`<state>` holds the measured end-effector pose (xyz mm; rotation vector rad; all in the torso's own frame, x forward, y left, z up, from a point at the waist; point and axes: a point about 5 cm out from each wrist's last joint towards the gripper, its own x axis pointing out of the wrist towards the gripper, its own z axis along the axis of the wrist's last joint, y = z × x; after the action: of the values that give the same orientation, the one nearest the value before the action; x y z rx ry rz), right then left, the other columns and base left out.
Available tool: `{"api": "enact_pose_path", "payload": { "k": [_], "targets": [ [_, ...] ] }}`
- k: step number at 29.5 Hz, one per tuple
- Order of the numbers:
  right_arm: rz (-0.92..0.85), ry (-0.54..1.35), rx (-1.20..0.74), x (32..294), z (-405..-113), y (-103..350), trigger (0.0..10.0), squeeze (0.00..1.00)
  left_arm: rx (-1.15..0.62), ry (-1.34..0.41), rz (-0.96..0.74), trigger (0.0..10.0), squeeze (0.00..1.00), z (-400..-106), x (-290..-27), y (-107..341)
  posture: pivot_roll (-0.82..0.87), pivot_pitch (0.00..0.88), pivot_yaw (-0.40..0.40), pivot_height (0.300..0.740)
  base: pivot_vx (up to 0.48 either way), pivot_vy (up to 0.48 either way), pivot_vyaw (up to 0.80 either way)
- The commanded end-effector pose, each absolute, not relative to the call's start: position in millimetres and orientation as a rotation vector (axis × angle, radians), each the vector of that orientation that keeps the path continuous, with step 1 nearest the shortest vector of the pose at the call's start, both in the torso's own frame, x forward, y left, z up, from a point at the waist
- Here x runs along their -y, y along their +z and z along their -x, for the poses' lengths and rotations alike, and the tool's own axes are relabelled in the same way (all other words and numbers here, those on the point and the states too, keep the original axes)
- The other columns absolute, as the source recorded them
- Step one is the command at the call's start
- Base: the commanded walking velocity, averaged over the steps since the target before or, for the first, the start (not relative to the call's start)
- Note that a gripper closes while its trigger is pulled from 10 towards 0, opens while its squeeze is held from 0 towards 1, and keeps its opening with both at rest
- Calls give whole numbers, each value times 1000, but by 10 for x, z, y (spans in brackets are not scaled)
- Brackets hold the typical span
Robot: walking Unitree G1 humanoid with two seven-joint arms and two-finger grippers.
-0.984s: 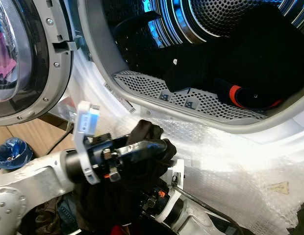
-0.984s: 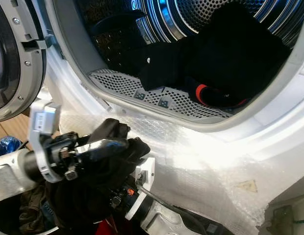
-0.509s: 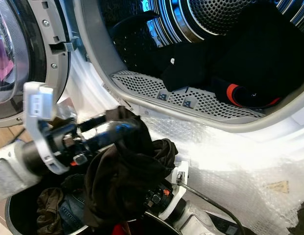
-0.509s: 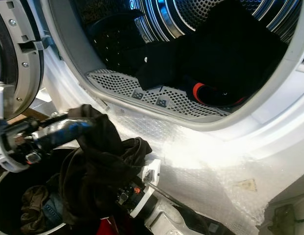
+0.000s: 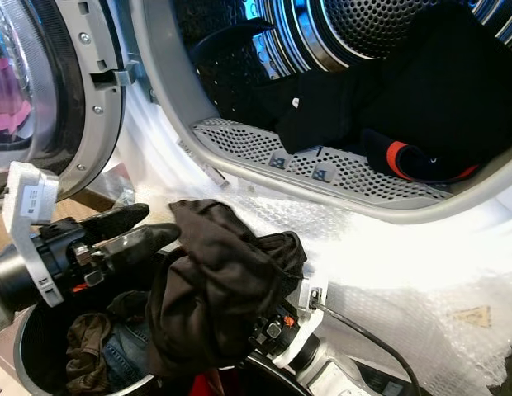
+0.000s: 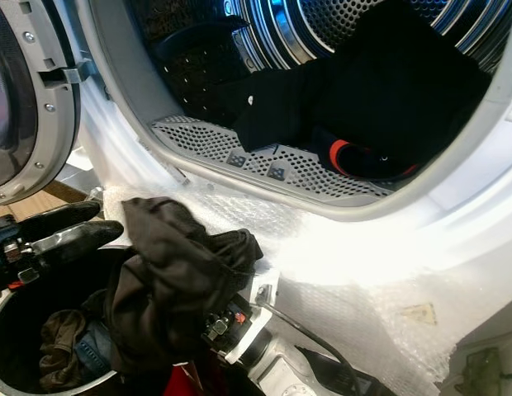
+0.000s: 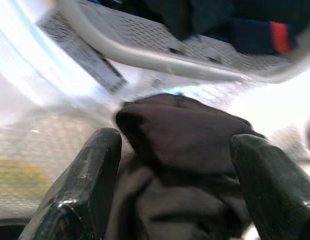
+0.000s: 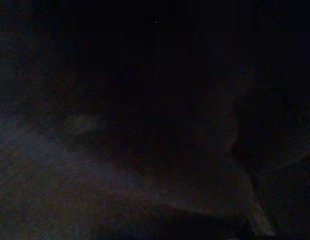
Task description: Clothes washing
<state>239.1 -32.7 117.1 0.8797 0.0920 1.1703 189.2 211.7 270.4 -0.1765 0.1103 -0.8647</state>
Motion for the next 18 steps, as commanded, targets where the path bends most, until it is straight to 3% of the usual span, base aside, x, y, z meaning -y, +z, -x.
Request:
{"api": "enact_pose_path", "payload": {
  "k": [1, 6, 7, 10, 11, 12, 18],
  "targets": [
    [-970, 1218, -22, 142, -2401, 1329, 0, 0, -114, -906, 139, 10000, 1000, -1825, -2105, 2746, 163, 66, 37, 740, 0, 0, 0],
    [-986, 1211, -11, 156, -2413, 1339, 0, 0, -247, -872, 22, 10000, 1000, -1755, -2257, 2597, 163, 66, 39, 740, 0, 0, 0],
    [-1007, 1210, 2, 176, -2424, 1363, 0, 0, -340, -741, -76, 10000, 1000, -1819, -2416, 2461, 166, 67, 39, 740, 0, 0, 0],
    [-1023, 1226, 17, 195, -2419, 1398, 0, 0, -397, -603, -165, 10000, 957, -1903, -2586, 2327, 166, 67, 39, 740, 0, 0, 0],
    [-1032, 1275, 32, 206, -2383, 1445, 0, 0, -411, -517, -180, 10000, 71, -1971, -2682, 2225, 166, 67, 39, 740, 0, 0, 0],
    [-1032, 1299, 40, 212, -2363, 1467, 0, 0, -418, -490, -195, 10000, 0, -1995, -2710, 2171, 166, 67, 39, 740, 0, 0, 0],
    [-1012, 1368, 42, 230, -2289, 1500, 0, 0, -429, -421, -183, 10000, 0, -2066, -2787, 1961, 157, 63, 36, 740, 0, 0, 0]
  ]
}}
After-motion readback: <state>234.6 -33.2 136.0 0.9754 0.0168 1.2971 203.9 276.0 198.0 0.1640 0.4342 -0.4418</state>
